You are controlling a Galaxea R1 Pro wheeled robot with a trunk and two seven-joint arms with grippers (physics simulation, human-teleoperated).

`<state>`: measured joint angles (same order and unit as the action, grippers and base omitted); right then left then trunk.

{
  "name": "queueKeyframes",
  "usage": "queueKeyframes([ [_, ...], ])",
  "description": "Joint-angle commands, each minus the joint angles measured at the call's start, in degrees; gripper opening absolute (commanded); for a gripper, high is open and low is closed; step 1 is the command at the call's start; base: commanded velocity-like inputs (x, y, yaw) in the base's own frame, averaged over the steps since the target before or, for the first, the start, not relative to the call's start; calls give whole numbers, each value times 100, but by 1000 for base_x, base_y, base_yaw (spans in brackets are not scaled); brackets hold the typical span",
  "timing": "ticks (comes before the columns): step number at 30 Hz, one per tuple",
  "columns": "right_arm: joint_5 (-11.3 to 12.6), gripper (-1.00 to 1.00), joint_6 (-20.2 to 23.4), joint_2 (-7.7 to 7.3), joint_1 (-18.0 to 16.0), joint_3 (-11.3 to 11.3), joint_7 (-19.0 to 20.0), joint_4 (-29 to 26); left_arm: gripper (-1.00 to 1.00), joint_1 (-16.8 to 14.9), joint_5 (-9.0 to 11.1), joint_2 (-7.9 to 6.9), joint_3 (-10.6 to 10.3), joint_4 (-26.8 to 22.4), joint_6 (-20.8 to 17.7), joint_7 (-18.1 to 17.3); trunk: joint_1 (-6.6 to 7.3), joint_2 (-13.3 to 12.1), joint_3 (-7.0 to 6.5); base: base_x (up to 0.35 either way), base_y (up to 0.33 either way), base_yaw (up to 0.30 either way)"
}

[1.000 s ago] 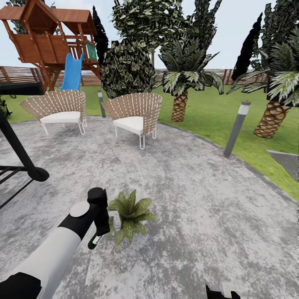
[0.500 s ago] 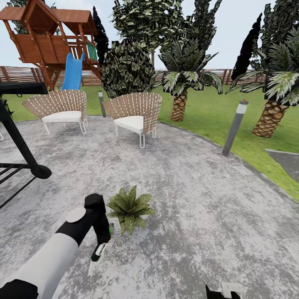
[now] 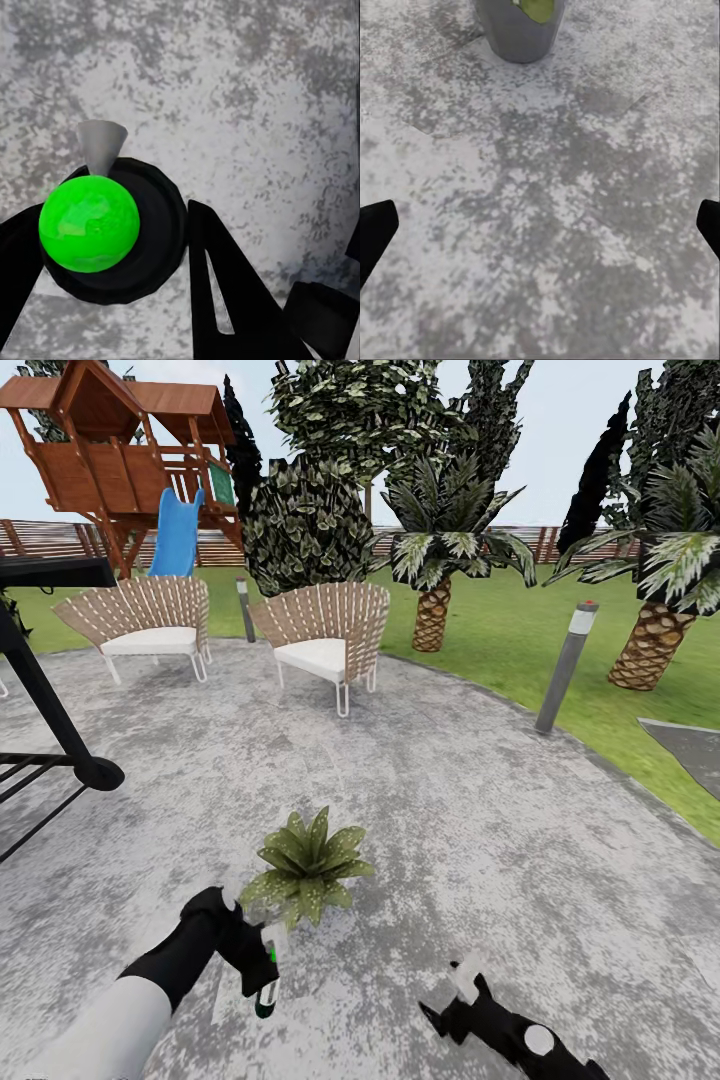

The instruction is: Pick up the pesticide atomizer in the garden and spray insectifuge to fully cover both potted plants in the garden.

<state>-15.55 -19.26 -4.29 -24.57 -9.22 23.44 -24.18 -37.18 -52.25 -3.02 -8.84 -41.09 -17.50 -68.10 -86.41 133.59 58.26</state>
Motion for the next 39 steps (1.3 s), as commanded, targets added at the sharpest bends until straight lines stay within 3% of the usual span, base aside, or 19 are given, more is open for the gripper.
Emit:
queueKeyframes([
  [1, -222, 100, 267, -5, -127, -7, 617, -181, -100, -1, -3, -9, 200, 229, 471, 55, 1, 2, 5, 0, 0, 0],
  [4, -504, 100, 542, 18, -246, -11, 1552, -670, -100, 0, -49, -6, 449, 544, 902, 176, 1, 2, 5, 0, 0, 0],
  [8, -510, 100, 669, 149, -377, -131, 1672, -795, -100, 133, -117, 68, 348, 640, 1010, 307, 1, 2, 5, 0, 0, 0],
  [13, -486, 100, 571, 301, -489, 33, 1573, -697, -100, 112, -292, -96, 407, 481, 849, 149, 1, 2, 5, 0, 0, 0],
  [16, -478, 100, 536, 305, -495, 71, 1477, -672, -100, 105, -357, -185, 409, 385, 753, 55, 1, 2, 5, 0, 0, 0],
  [30, -505, 100, 583, 434, -505, 17, 1761, -920, -100, 59, -368, 273, 279, 363, 725, 421, 1, 2, 5, 0, 0, 0],
  [31, -504, 100, 586, 438, -507, 17, 2630, -1493, -100, 60, -367, 317, 278, 364, 729, 467, 1, 2, 5, 0, 0, 0],
  [39, -505, 100, 967, 552, -521, 10, 2968, -1674, -100, 68, -357, 398, 277, 365, 750, 522, 1, 2, 5, 0, 0, 0],
])
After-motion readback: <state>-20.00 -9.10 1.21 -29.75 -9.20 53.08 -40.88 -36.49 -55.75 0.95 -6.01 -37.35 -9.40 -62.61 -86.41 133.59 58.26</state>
